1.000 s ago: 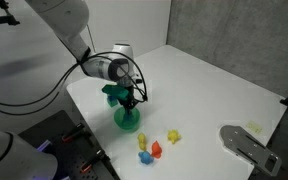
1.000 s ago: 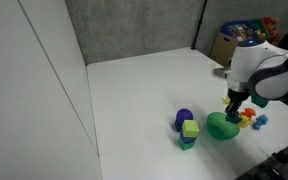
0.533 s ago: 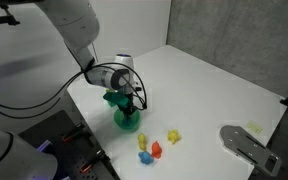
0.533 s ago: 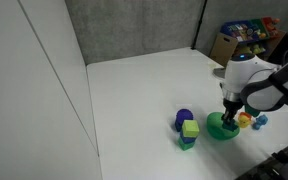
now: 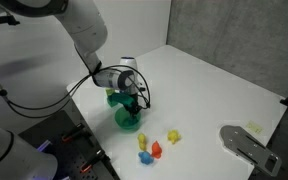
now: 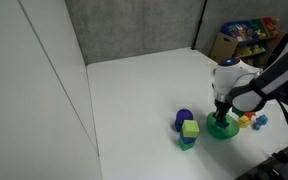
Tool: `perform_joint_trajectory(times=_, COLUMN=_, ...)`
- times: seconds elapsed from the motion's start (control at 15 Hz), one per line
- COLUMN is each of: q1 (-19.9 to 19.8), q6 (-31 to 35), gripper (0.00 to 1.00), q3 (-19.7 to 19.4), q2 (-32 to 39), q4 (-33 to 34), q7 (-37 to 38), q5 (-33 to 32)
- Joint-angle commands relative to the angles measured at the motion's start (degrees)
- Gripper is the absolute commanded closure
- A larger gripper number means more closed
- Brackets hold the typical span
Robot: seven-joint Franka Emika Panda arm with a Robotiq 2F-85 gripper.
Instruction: Put the green bear plush toy in the green bowl
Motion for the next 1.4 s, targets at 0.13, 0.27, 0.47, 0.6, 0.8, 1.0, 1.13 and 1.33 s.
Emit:
perform_joint_trajectory(times=0.13, q1=1.9, q6=-0.7, gripper=0.95, q3=-2.5, q2=5.1, q4=8.1, q7=3.0, q5=-0.1)
perform_joint_trajectory(times=0.27, q1=2.0, q6=-1.0, gripper=0.95, q3=-2.8, q2=6.3, q4=10.5, q7=3.6, q5=0.2)
perform_joint_trajectory(times=0.47, q1=1.8, q6=-1.4, gripper=0.95, q3=-2.9, q2=6.9, q4=13.5, q7=4.5, q5=1.0)
perform_joint_trajectory(times=0.6, q1=2.1, q6=-1.6, gripper=0.95, q3=-3.1, q2=6.9, q4=14.7, q7=5.2, q5=1.2)
perform_joint_trajectory(times=0.8, q1=1.8, q6=-2.2, gripper=0.60, q3=-3.0, q2=5.3, q4=13.9, q7=5.5, q5=1.5)
perform_joint_trajectory(times=1.0, q1=0.8, q6=-3.0, gripper=0.44, q3=-2.8, q2=2.9, q4=11.5, q7=4.4, q5=1.8)
perform_joint_trajectory(times=1.13, q1=-0.3, q6=-5.1, gripper=0.28, q3=-2.3, q2=0.9, q4=9.9, q7=3.2, q5=2.2)
perform_joint_trajectory(times=1.33, q1=-1.6, q6=-9.8, gripper=0.05, q3=-1.8, q2=-3.7, q4=8.0, q7=2.5, q5=2.7)
